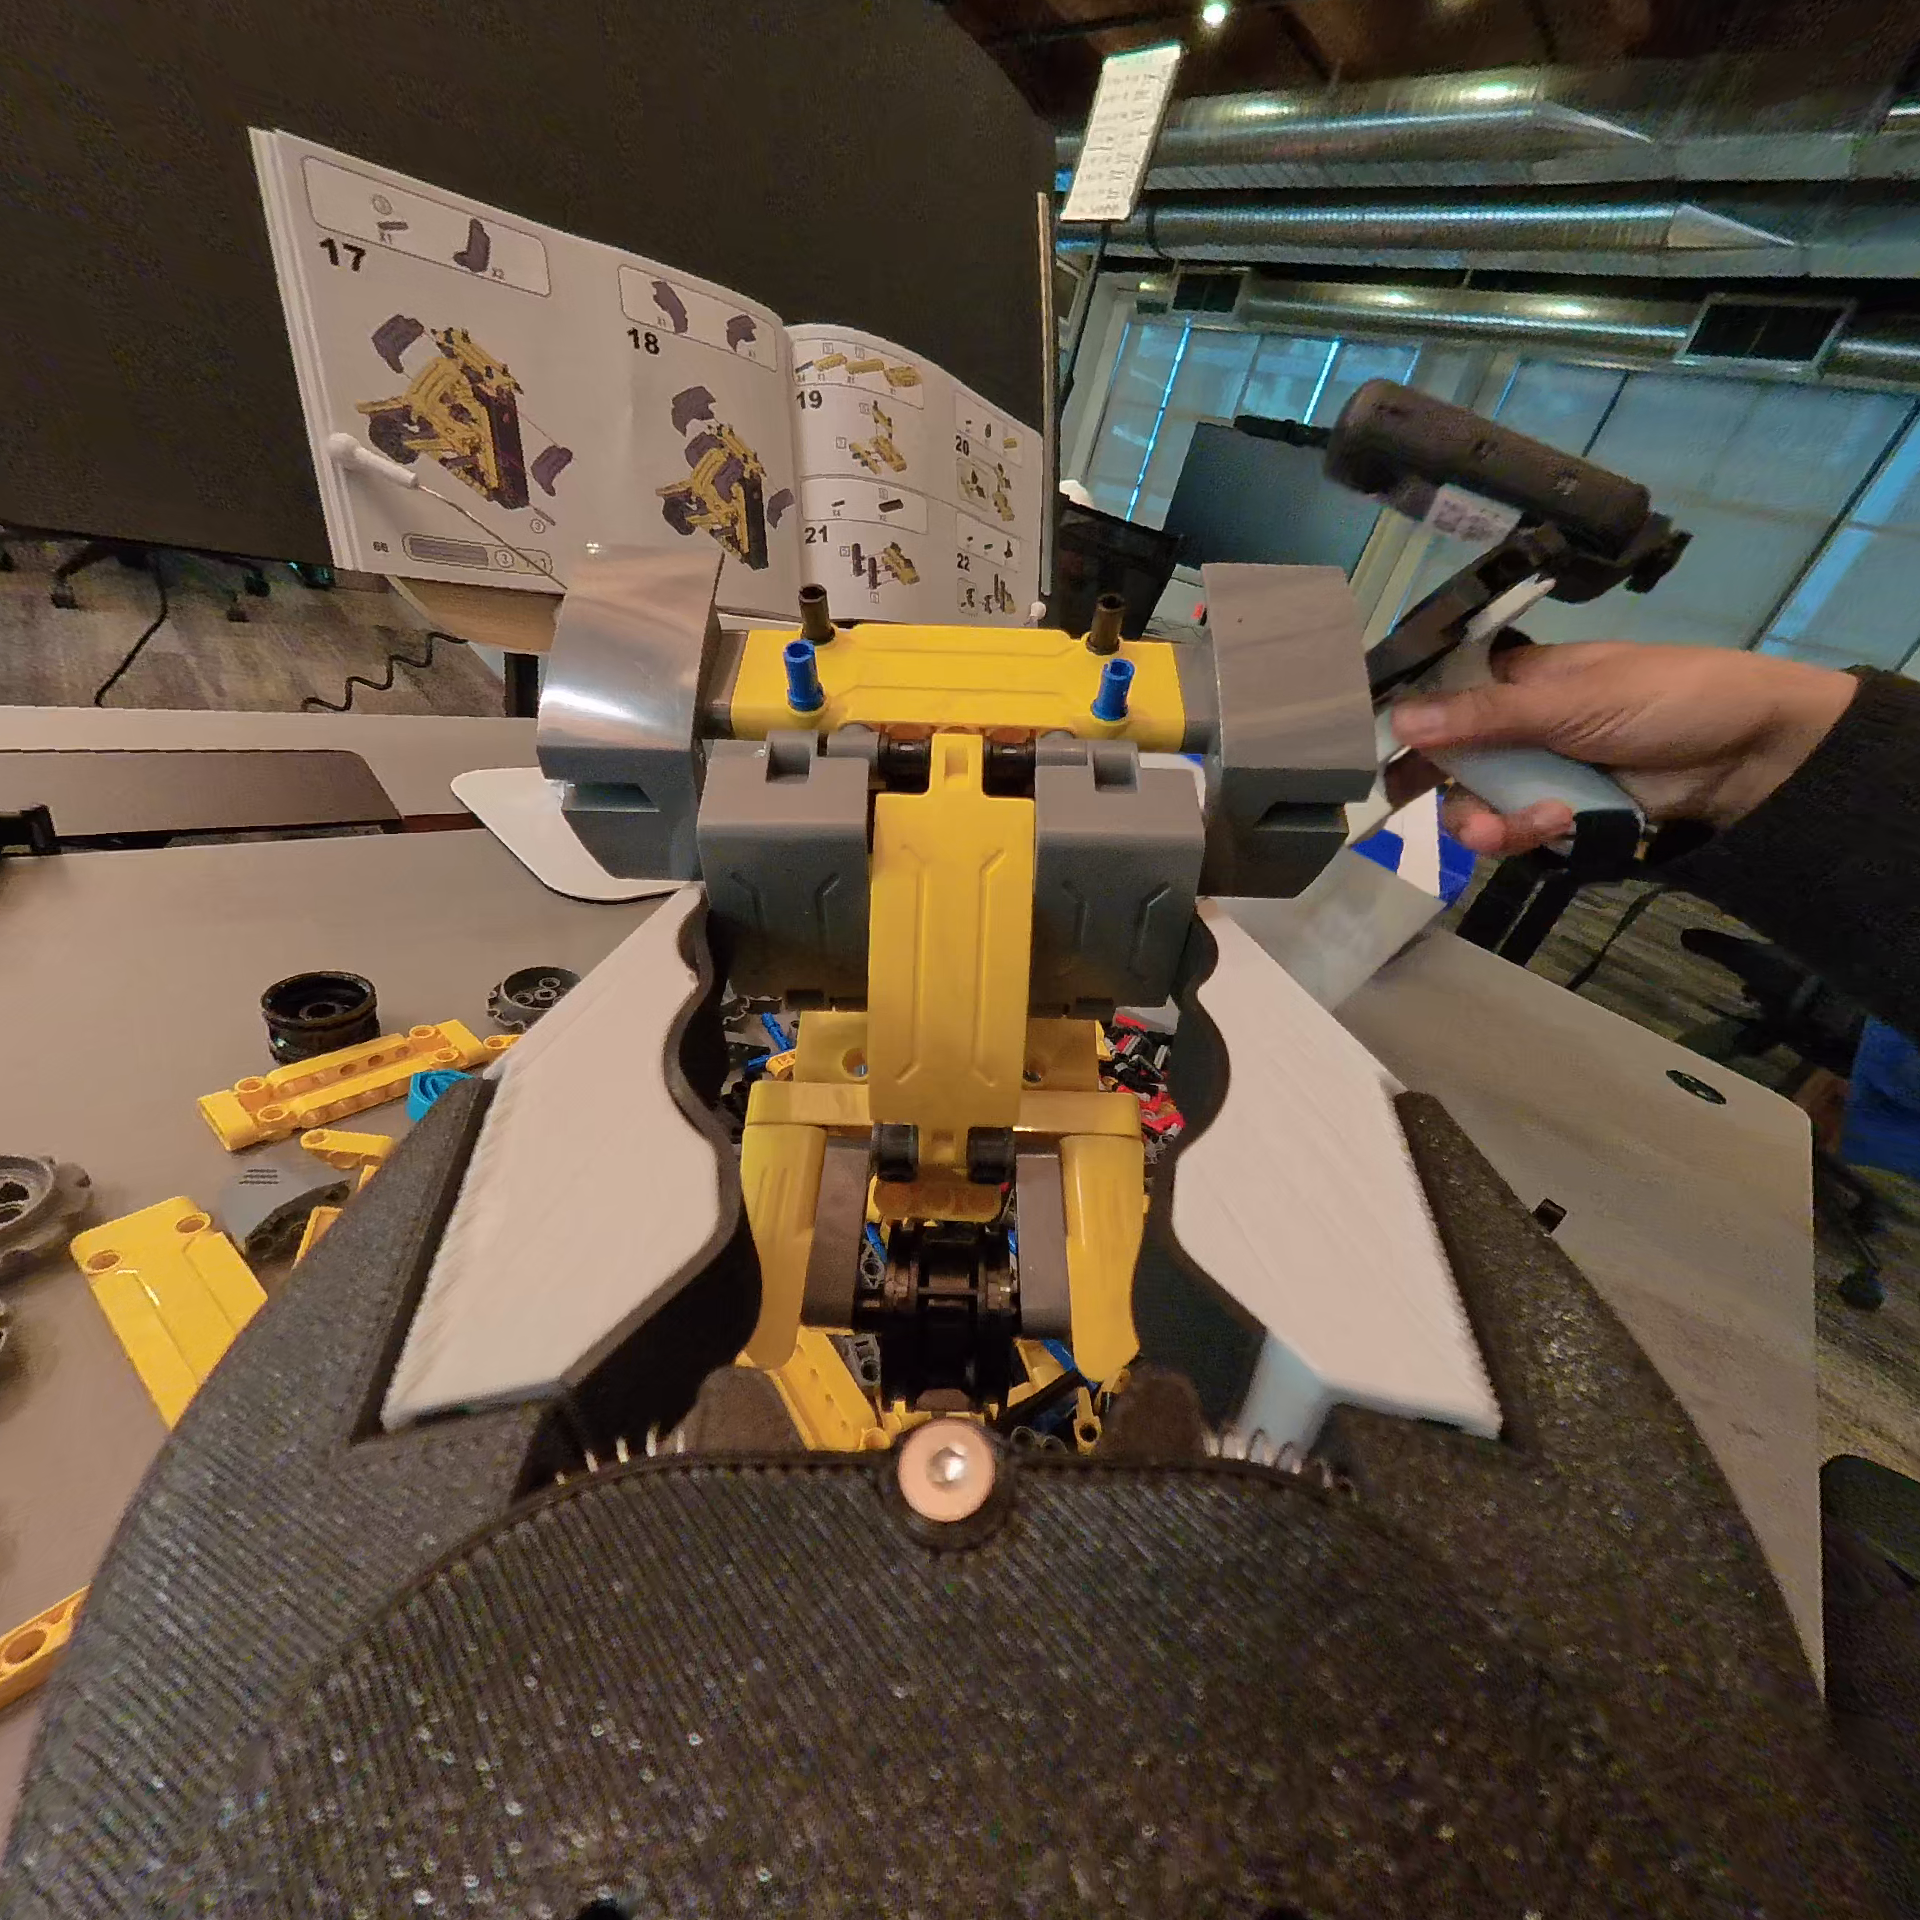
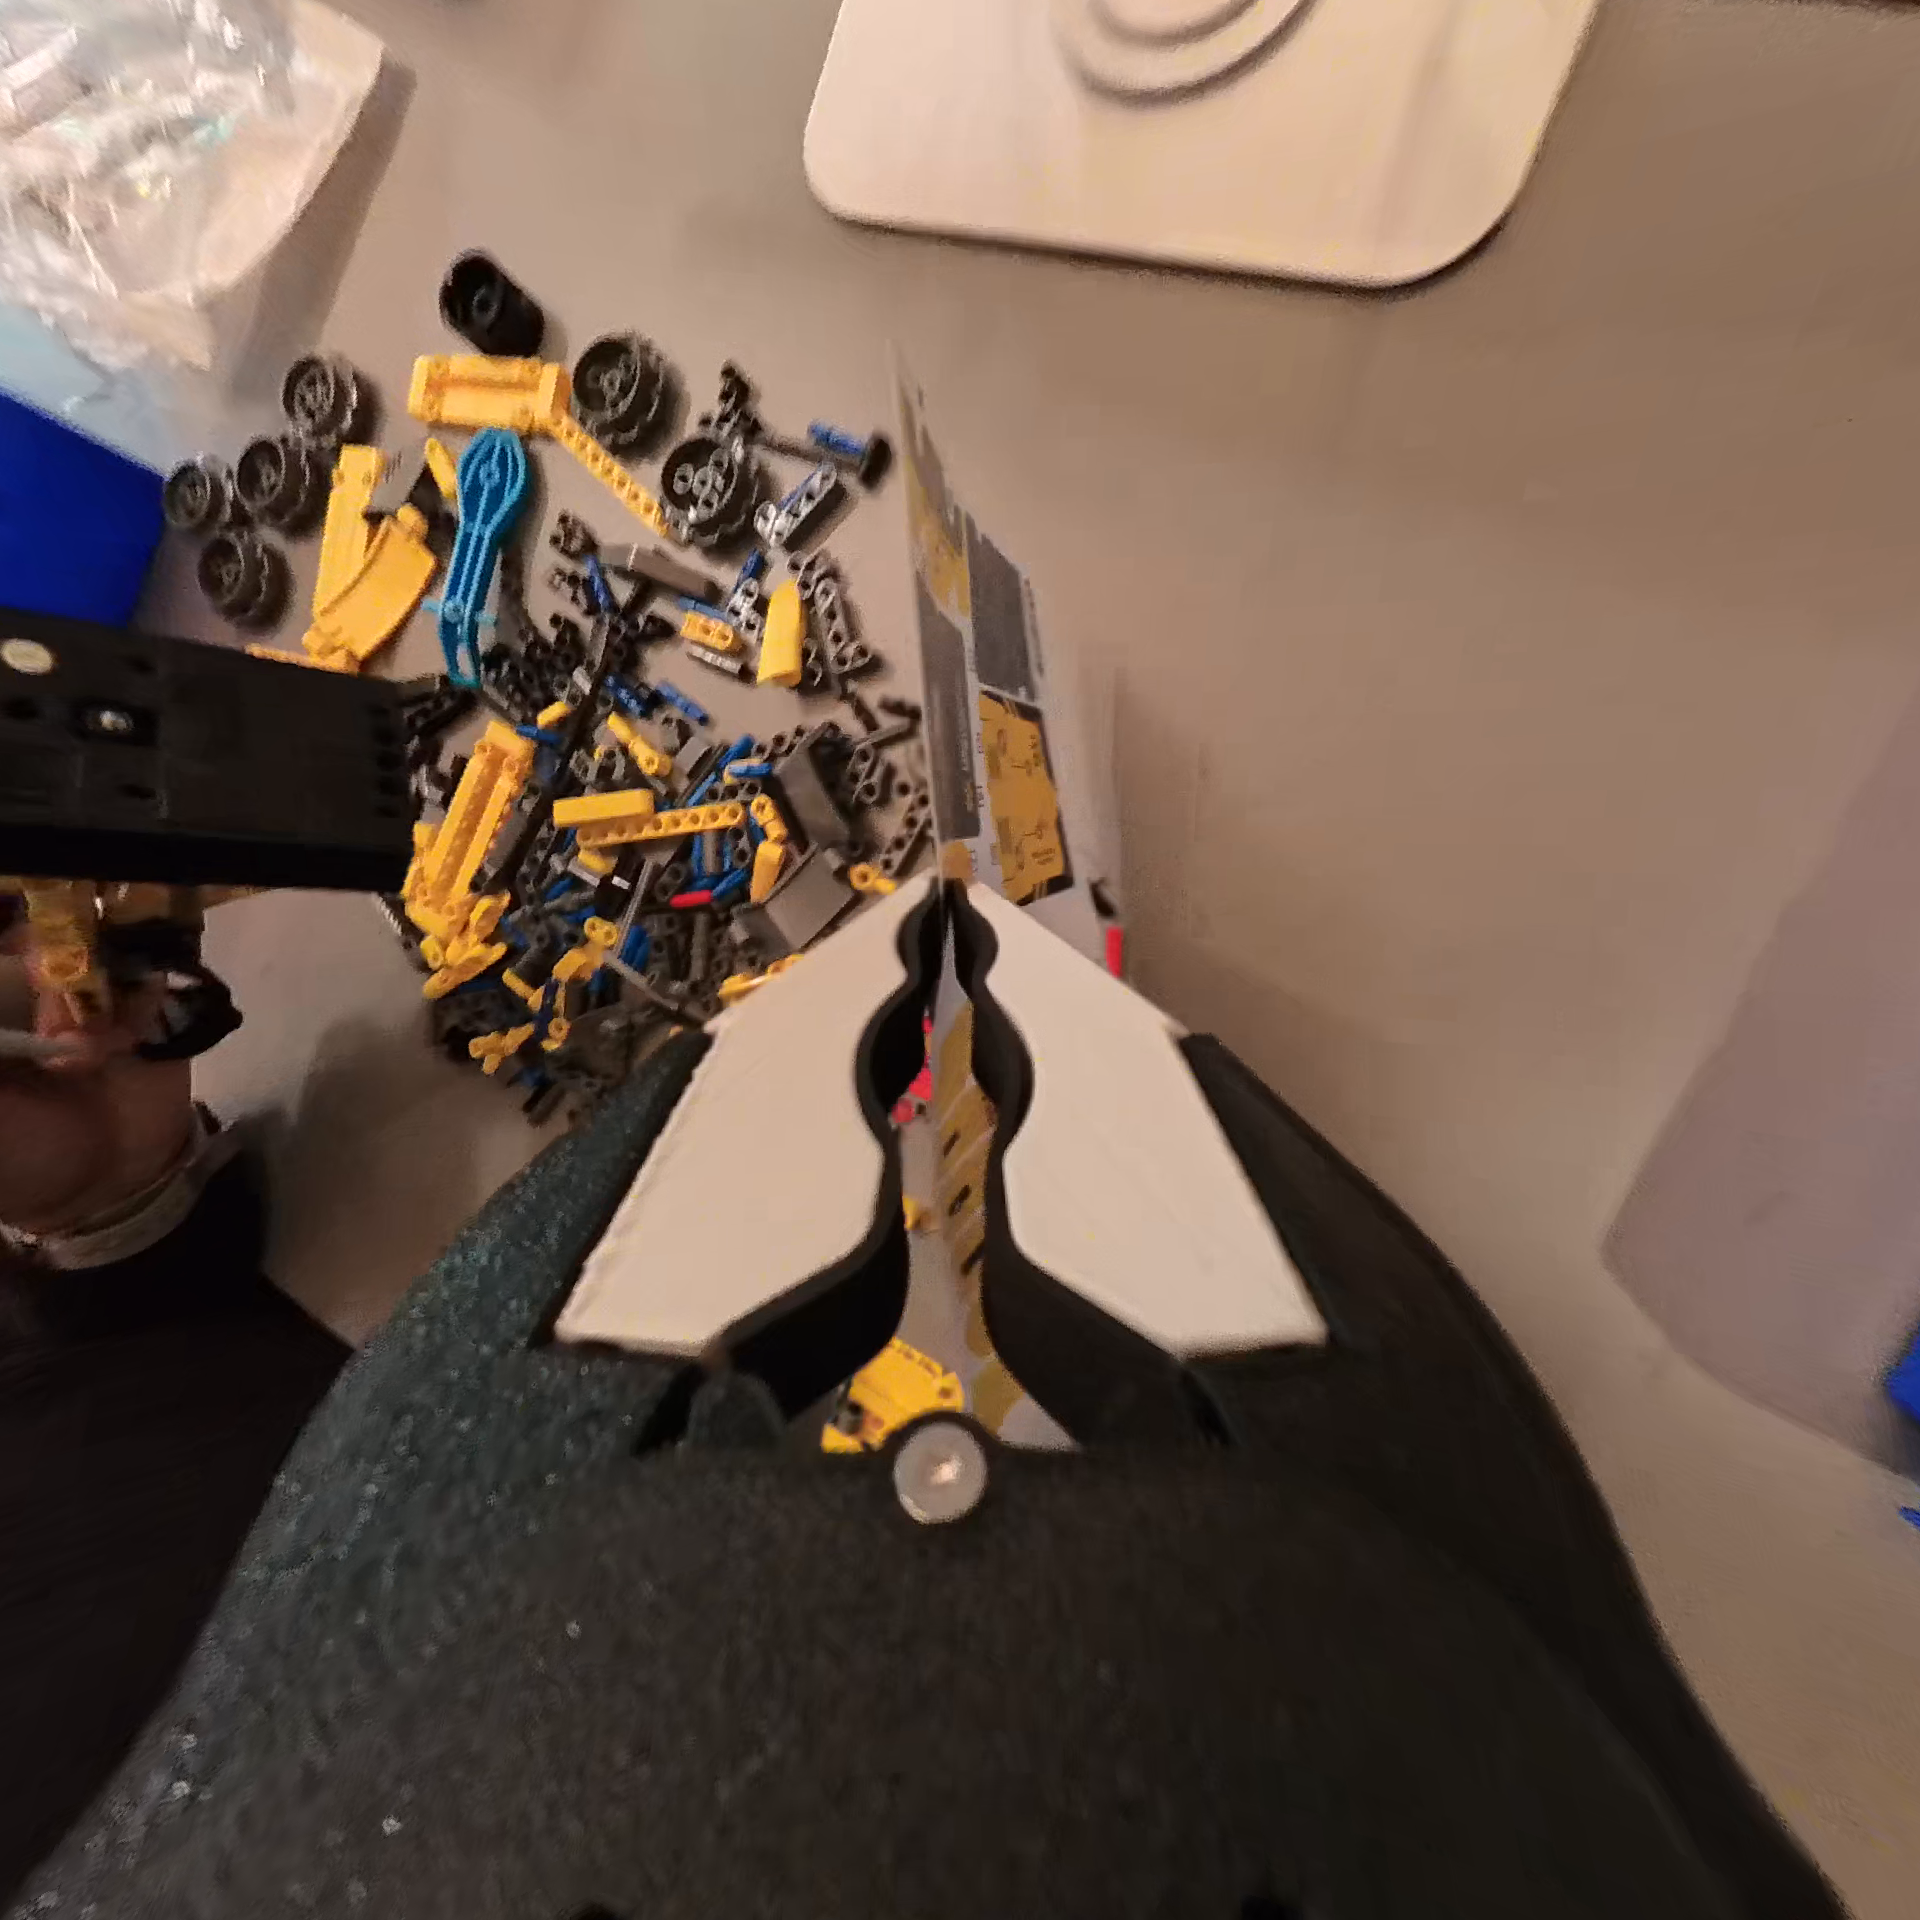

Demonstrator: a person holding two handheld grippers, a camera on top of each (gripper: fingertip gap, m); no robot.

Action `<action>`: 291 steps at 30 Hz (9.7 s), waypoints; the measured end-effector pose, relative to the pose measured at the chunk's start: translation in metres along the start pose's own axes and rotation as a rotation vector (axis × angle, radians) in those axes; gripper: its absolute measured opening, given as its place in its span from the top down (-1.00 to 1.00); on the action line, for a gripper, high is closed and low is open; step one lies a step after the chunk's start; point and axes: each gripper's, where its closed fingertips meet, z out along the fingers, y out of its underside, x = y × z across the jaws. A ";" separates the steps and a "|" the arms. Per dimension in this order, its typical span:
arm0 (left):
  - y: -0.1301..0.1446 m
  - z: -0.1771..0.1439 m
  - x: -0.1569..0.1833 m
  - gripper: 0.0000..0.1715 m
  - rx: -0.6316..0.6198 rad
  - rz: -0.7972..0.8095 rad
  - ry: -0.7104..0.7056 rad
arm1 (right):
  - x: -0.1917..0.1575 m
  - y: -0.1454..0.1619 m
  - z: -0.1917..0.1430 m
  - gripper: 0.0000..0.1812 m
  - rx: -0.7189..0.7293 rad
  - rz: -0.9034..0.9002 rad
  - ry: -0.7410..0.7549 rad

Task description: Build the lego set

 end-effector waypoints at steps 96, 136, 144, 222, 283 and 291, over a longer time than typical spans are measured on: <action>0.004 0.001 0.000 0.06 -0.017 0.012 -0.009 | -0.040 0.017 0.052 1.00 0.055 -0.328 -0.018; 0.004 0.001 -0.001 0.06 -0.016 0.009 -0.009 | 0.025 -0.037 0.010 1.00 0.172 -0.425 0.297; 0.003 0.000 -0.005 0.06 -0.014 0.018 -0.034 | 0.006 -0.046 0.057 1.00 0.046 -0.662 0.357; 0.117 0.313 0.166 0.06 -0.633 0.428 0.475 | 0.146 0.165 -0.184 1.00 0.503 -0.158 0.206; 0.148 0.272 0.094 0.04 -0.817 0.392 0.583 | 0.158 0.194 -0.209 1.00 0.530 -0.052 0.276; 0.158 0.305 0.127 0.03 -0.813 0.412 0.632 | 0.149 0.198 -0.207 1.00 0.526 -0.049 0.262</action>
